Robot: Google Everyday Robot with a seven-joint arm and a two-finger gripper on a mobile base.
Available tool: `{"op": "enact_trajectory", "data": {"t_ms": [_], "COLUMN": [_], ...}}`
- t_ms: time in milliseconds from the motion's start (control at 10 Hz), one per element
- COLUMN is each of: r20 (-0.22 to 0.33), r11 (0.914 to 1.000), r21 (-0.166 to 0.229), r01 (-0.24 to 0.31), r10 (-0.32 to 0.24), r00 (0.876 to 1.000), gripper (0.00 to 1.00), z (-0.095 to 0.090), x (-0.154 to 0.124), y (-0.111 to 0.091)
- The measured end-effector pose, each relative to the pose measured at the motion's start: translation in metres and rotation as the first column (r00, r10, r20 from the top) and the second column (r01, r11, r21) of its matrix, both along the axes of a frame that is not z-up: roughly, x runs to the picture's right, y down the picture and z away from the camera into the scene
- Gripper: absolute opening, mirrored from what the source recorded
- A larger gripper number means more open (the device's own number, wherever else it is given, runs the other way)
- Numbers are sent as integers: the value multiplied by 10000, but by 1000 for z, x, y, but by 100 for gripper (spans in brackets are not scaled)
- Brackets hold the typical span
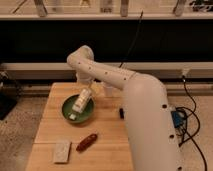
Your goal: Place the bottle in the ceramic bowl
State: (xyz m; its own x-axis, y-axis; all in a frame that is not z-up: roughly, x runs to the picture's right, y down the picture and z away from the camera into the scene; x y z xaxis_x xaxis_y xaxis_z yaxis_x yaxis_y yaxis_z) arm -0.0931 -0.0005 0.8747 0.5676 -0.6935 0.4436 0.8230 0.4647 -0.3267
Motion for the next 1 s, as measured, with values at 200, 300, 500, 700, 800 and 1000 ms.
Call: {"op": "enact_trajectory", "data": {"t_ms": [200,300,500,700,800,1000], "r20": [-76,-78,44,310,402,332], "r11": [9998,9996,9990,9979,9974,9979], "r21": [-84,-111,-246,-413,-435,-411], "r01": [-203,-273,-363,-505,-570,-509], "r10": [202,272,364,518,588,523], "r00": [9998,9996,9993,9982,9975,9981], "gripper": [80,80,80,80,77,61], "z": [-7,-10,-17,-25,-28,-29], "x": [5,6,7,10,12,13], "y": [-7,-10,-15,-22,-24,-23]}}
